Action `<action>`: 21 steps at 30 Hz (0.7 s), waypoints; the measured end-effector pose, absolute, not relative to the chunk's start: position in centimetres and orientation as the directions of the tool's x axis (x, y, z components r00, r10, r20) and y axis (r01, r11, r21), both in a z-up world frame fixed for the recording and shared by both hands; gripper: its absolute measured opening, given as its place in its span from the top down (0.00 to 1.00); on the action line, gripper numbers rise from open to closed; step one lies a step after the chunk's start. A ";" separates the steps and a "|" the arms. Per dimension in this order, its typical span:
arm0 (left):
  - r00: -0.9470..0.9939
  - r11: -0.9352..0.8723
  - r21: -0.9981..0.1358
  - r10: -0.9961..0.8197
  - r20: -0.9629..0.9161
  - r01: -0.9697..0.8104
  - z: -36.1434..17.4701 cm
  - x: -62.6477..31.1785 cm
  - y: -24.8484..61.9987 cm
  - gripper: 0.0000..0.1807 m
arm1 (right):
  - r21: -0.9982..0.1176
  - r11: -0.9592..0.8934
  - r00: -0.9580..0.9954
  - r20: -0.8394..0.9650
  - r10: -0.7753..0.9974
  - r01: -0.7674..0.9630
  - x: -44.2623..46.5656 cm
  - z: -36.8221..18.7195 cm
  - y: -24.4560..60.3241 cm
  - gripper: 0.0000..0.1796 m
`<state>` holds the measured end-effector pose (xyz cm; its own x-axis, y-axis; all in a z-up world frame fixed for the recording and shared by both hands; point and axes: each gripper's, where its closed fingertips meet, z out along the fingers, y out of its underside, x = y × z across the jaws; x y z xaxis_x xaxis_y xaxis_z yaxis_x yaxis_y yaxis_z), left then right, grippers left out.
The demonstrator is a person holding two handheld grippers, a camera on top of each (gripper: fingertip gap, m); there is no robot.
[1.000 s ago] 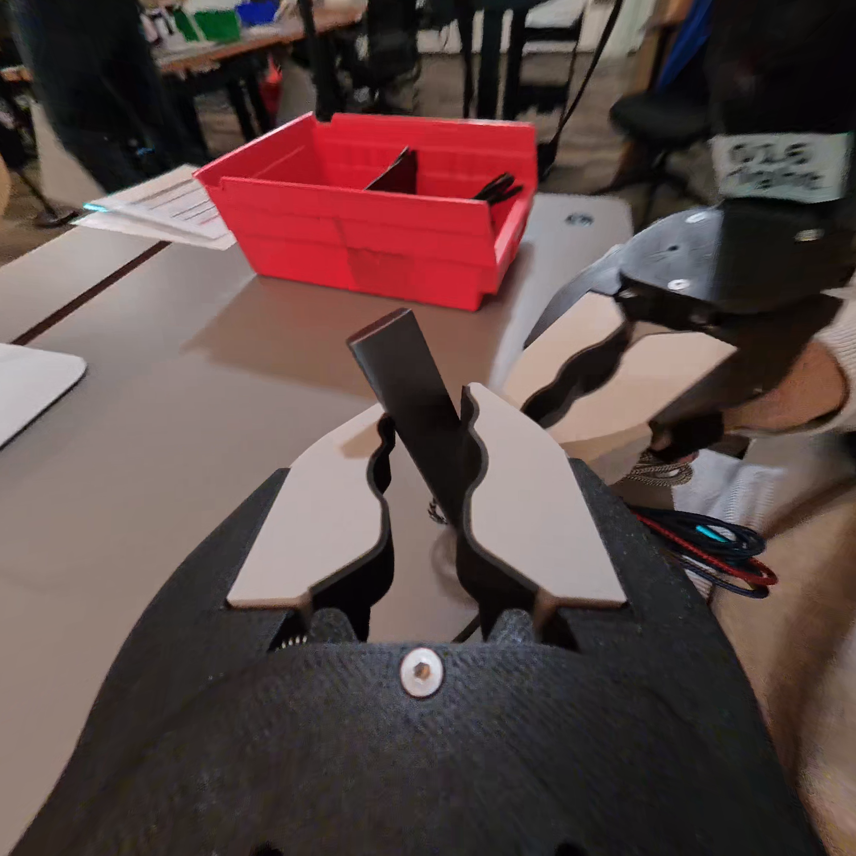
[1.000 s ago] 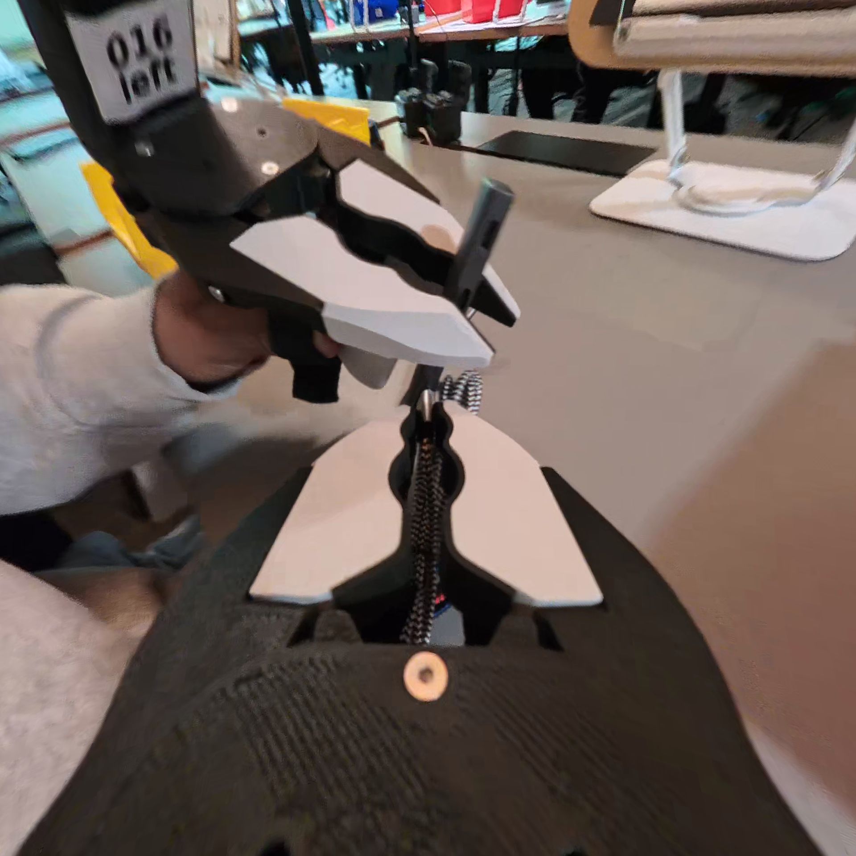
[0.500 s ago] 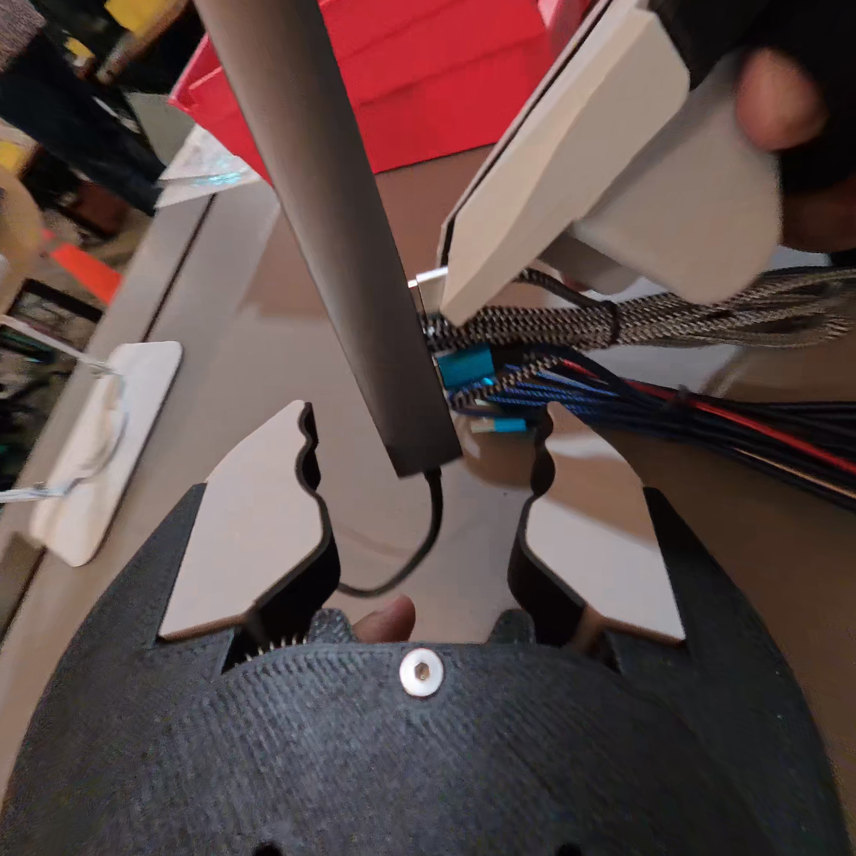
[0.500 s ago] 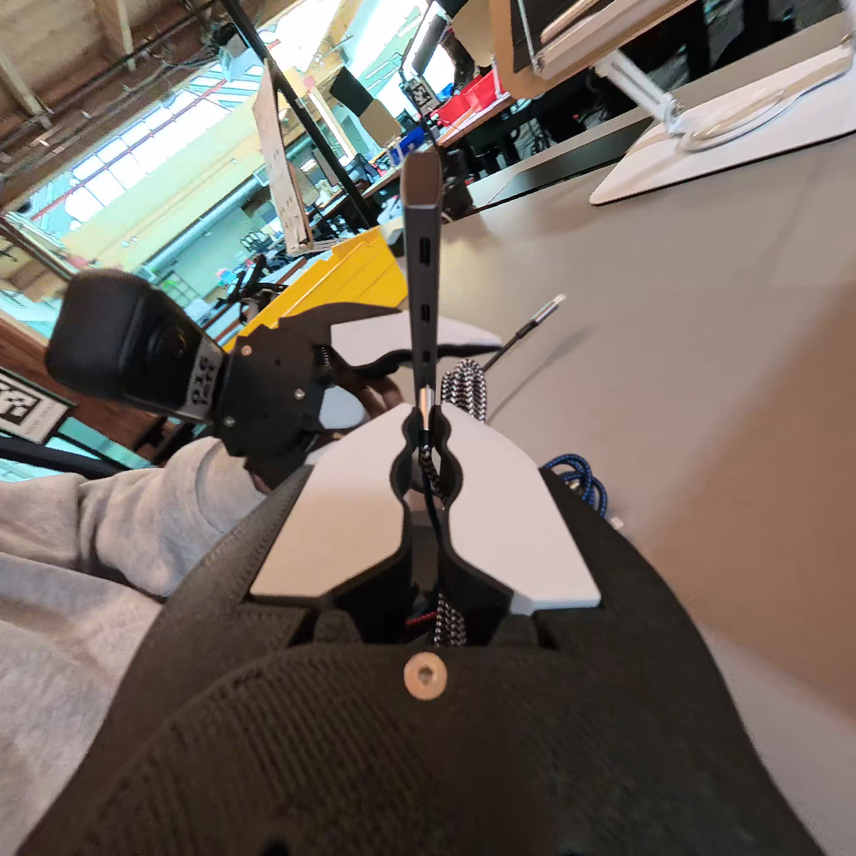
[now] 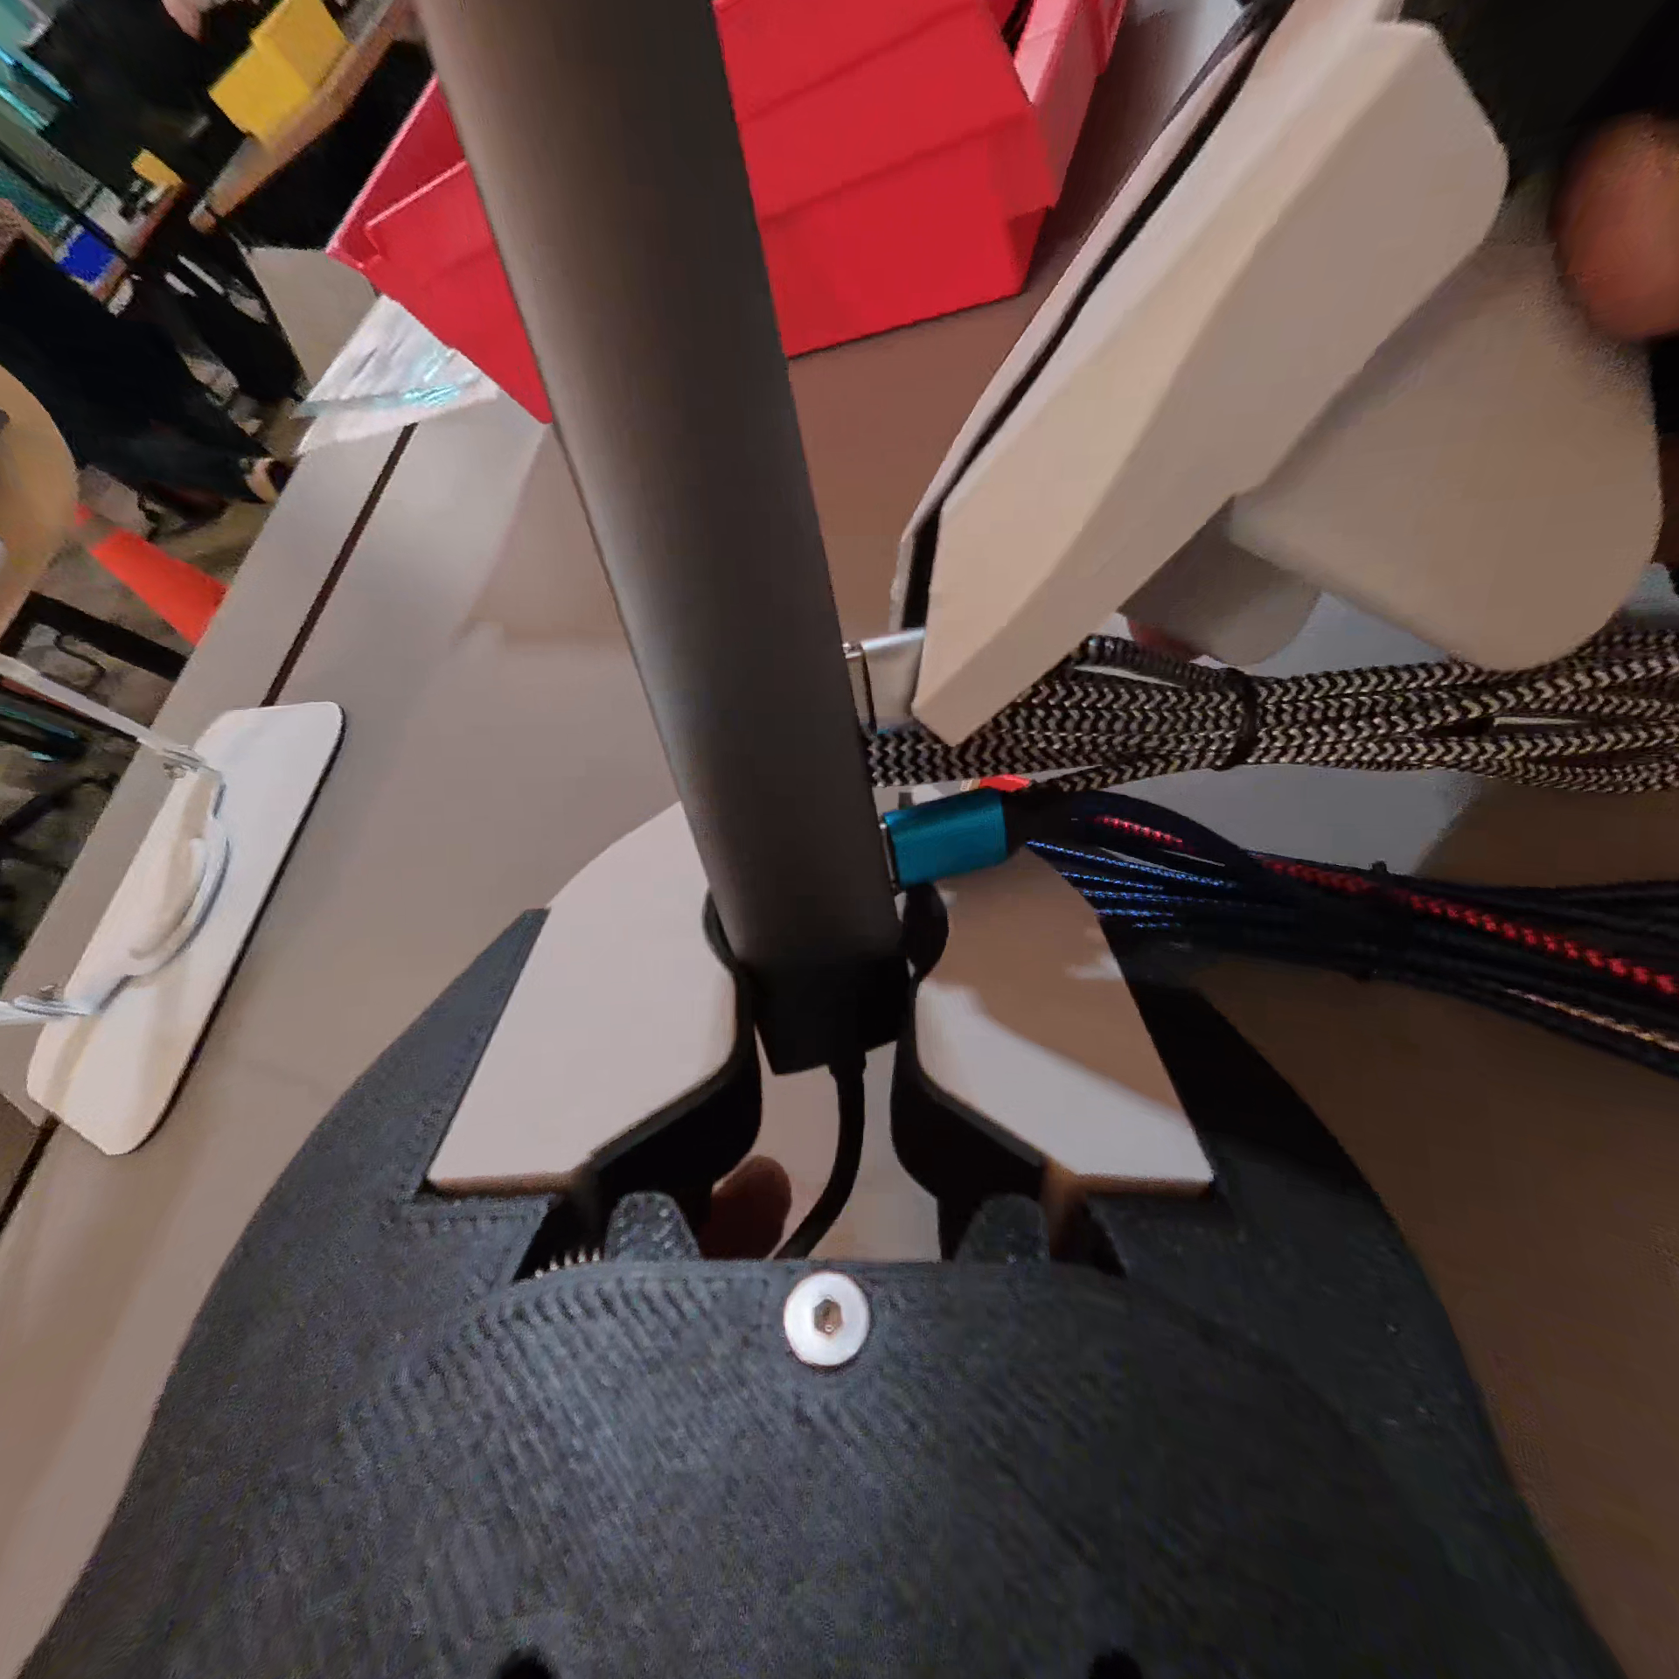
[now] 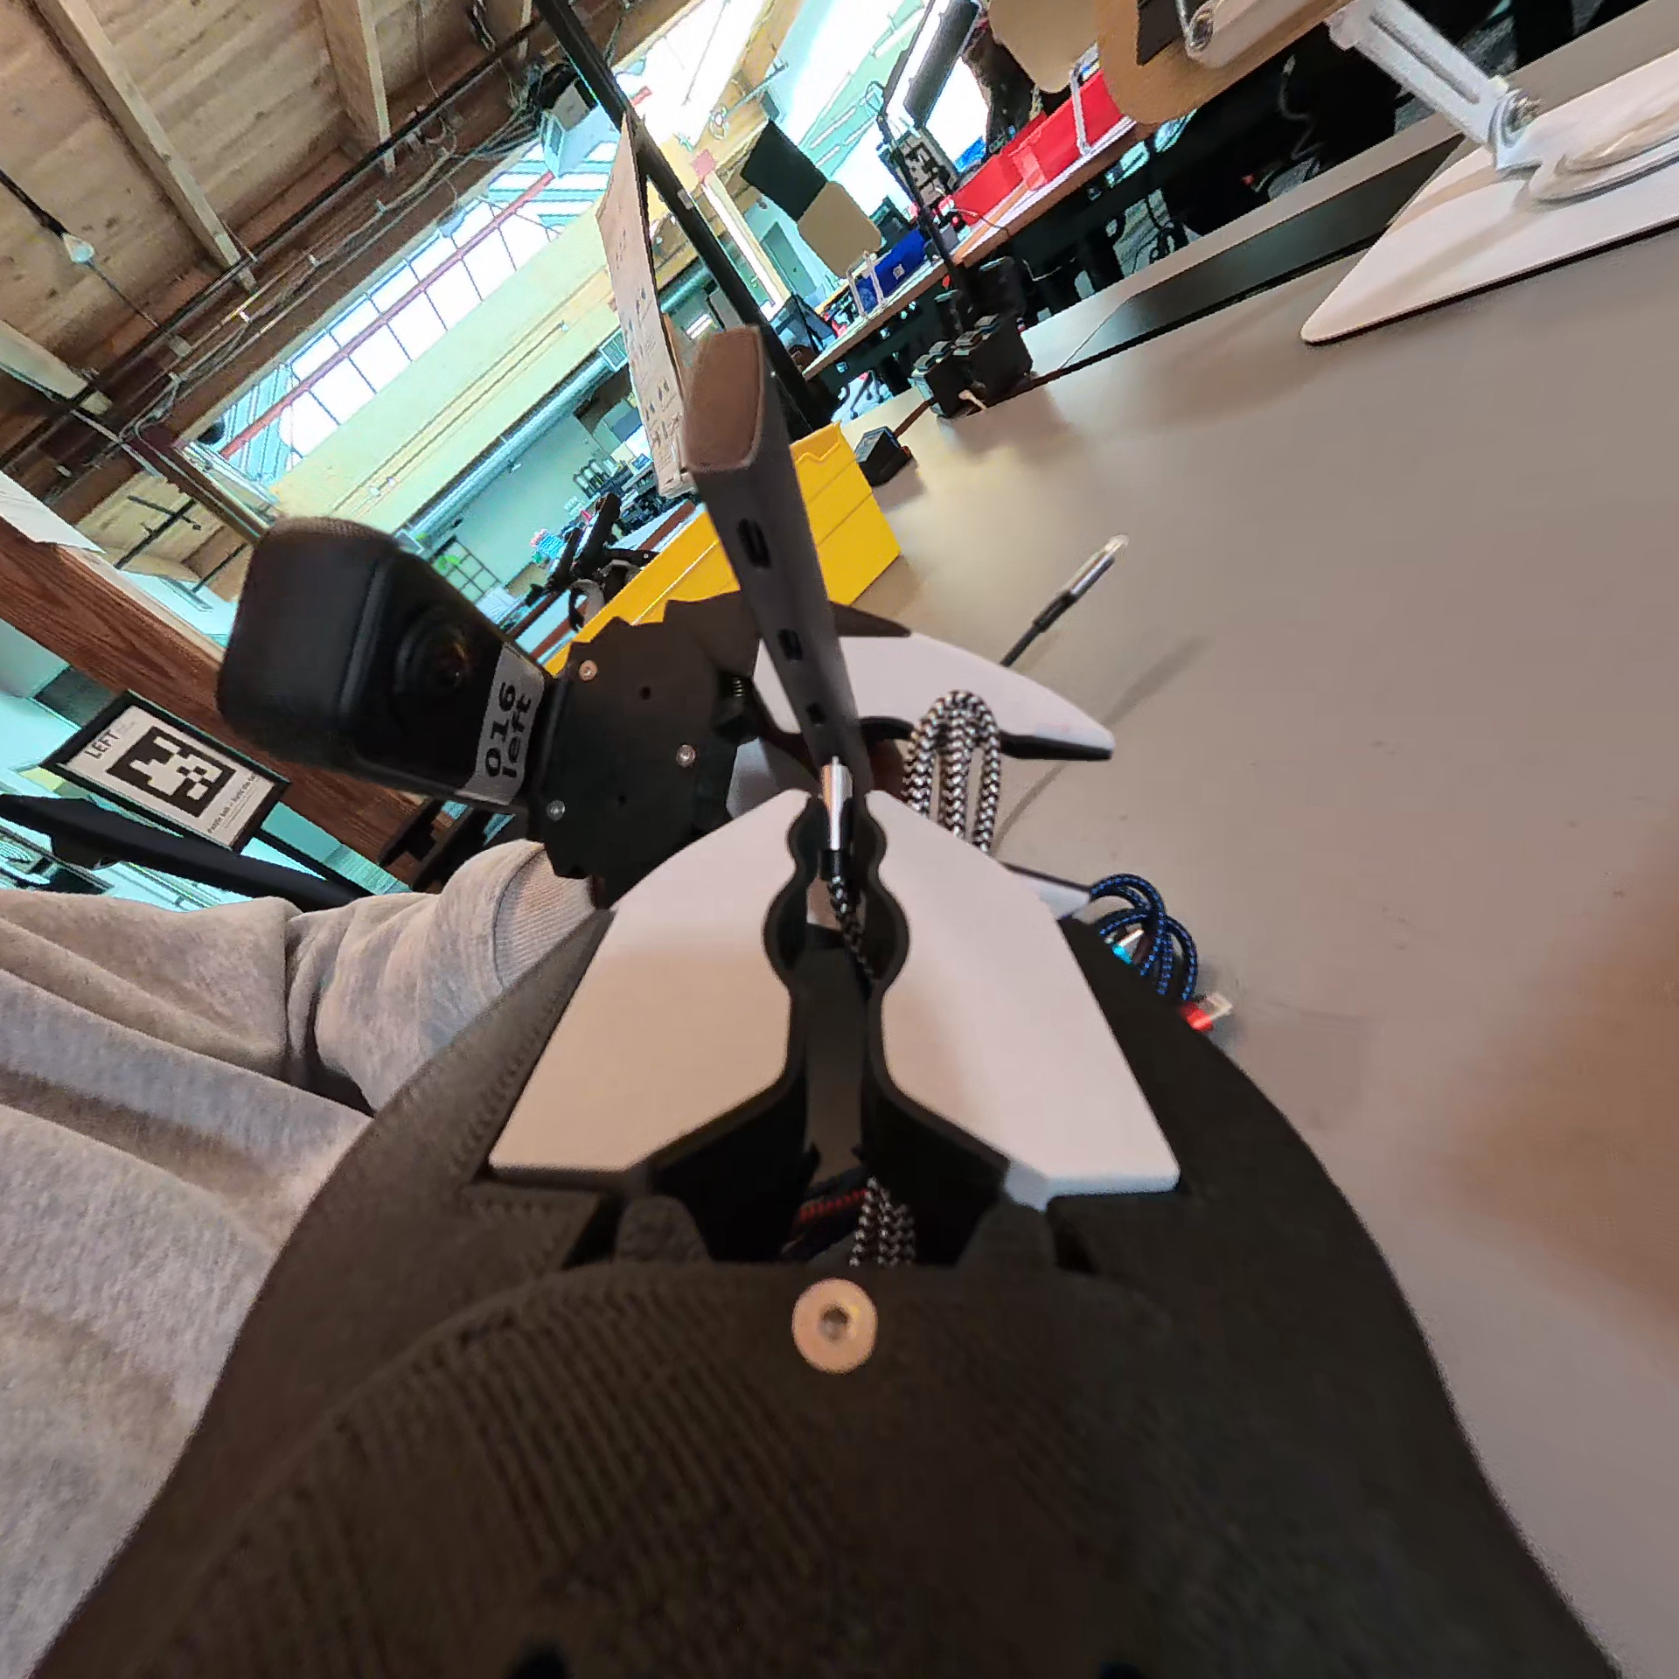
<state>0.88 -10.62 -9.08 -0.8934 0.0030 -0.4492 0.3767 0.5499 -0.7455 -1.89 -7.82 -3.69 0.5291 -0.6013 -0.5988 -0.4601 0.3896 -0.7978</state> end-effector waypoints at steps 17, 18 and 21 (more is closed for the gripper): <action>-0.964 0.563 -0.797 -0.007 -0.267 0.217 -9.5 0.6 -10.1 0.87 | -0.800 0.380 0.569 -0.598 -0.565 -0.464 -2.5 -3.3 -6.6 0.95; -0.966 0.564 -0.799 -0.013 -0.259 0.207 -9.6 0.7 -10.1 0.87 | -0.794 0.385 0.563 -0.606 -0.562 -0.470 -2.5 -3.4 -6.7 0.95; -0.974 0.551 -0.818 -0.038 -0.222 0.165 -9.9 0.4 -10.3 0.88 | -0.781 0.400 0.555 -0.623 -0.552 -0.480 -2.4 -3.4 -6.8 0.95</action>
